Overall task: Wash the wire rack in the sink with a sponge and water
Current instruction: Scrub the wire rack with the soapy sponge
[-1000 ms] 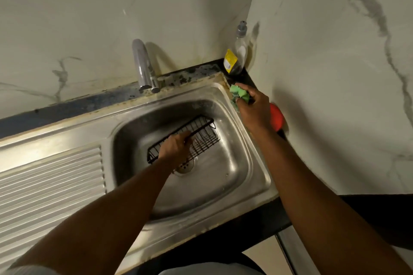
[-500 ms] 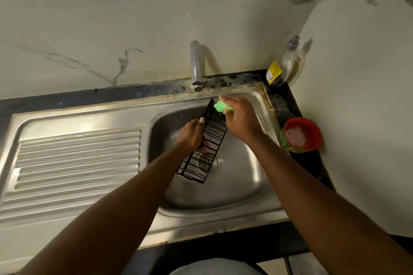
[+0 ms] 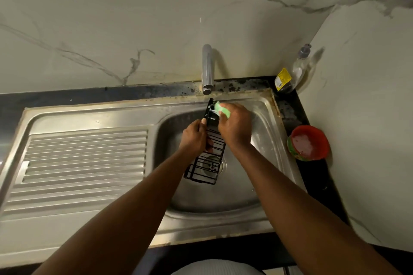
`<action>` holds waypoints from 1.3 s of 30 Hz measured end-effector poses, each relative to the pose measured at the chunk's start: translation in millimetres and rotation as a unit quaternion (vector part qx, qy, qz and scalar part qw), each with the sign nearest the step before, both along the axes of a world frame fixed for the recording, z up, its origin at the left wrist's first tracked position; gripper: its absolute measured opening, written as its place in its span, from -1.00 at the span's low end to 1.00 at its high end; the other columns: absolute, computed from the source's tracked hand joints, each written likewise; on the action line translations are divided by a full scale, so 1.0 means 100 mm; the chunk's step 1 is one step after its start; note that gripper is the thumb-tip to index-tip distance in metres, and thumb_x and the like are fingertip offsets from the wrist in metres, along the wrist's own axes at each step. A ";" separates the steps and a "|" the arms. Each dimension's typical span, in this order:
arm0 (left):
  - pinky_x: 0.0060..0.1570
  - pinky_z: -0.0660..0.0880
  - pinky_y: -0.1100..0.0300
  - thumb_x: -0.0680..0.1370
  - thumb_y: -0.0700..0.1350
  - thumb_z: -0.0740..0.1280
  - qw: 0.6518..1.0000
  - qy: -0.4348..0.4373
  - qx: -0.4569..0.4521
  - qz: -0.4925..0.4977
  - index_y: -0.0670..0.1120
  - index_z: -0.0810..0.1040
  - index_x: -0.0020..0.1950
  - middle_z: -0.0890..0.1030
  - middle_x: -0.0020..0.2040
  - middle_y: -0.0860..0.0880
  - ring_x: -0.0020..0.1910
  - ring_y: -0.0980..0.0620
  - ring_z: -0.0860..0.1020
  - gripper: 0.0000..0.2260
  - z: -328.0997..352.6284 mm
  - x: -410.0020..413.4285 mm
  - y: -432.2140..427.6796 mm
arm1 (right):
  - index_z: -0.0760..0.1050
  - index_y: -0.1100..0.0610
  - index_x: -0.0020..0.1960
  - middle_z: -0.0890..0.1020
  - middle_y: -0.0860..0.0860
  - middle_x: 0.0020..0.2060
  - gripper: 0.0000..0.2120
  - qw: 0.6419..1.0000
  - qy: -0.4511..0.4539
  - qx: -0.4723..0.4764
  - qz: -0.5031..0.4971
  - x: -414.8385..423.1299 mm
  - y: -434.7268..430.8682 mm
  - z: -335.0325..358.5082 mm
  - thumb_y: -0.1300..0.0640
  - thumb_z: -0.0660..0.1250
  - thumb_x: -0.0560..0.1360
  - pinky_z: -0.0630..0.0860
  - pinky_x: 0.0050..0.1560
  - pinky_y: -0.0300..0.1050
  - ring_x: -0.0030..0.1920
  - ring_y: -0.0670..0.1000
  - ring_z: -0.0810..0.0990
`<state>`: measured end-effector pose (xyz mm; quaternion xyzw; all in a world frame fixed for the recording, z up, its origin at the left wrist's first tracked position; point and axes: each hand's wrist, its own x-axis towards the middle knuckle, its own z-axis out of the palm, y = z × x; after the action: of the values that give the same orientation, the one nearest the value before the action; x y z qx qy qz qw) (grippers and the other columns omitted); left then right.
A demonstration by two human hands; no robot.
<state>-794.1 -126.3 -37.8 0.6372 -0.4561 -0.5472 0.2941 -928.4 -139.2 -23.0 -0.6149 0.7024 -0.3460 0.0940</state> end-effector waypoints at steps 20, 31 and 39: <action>-0.41 0.60 0.17 0.76 0.11 0.09 0.974 0.114 0.015 0.197 -0.10 0.53 0.20 0.70 -0.13 -0.14 -0.33 0.04 0.69 -0.66 -0.15 -0.04 0.20 | 0.69 0.13 0.14 0.74 0.05 -0.01 -0.77 0.997 -0.005 0.072 -0.012 -0.02 0.04 -0.24 0.24 0.50 0.48 0.60 -0.07 -0.22 -0.03 -0.01 0.69; -0.09 0.65 -0.04 0.76 0.11 0.11 0.940 0.240 0.150 0.191 -0.06 0.53 0.30 0.67 0.15 -0.18 0.00 -0.12 0.68 -0.67 -0.45 0.21 0.28 | 0.65 0.12 0.29 0.71 0.05 0.15 -0.70 0.980 -0.055 0.112 0.155 0.34 0.29 -0.52 0.21 0.40 0.56 0.61 0.16 -0.16 0.12 0.01 0.67; 0.00 0.67 -0.10 0.77 0.07 0.10 0.938 0.238 0.201 0.152 0.00 0.49 0.27 0.65 0.17 -0.10 -0.02 -0.09 0.70 -0.75 -0.66 0.32 0.36 | 0.66 0.07 0.27 0.67 0.03 0.08 -0.69 0.971 0.043 0.136 0.191 0.41 0.23 -0.75 0.23 0.37 0.56 0.61 0.09 0.00 0.12 0.08 0.59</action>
<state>-762.2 -90.1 -103.4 0.5958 -0.1510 -0.7117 0.3400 -887.8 -116.7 -98.3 -0.7336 0.6157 -0.1957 0.2107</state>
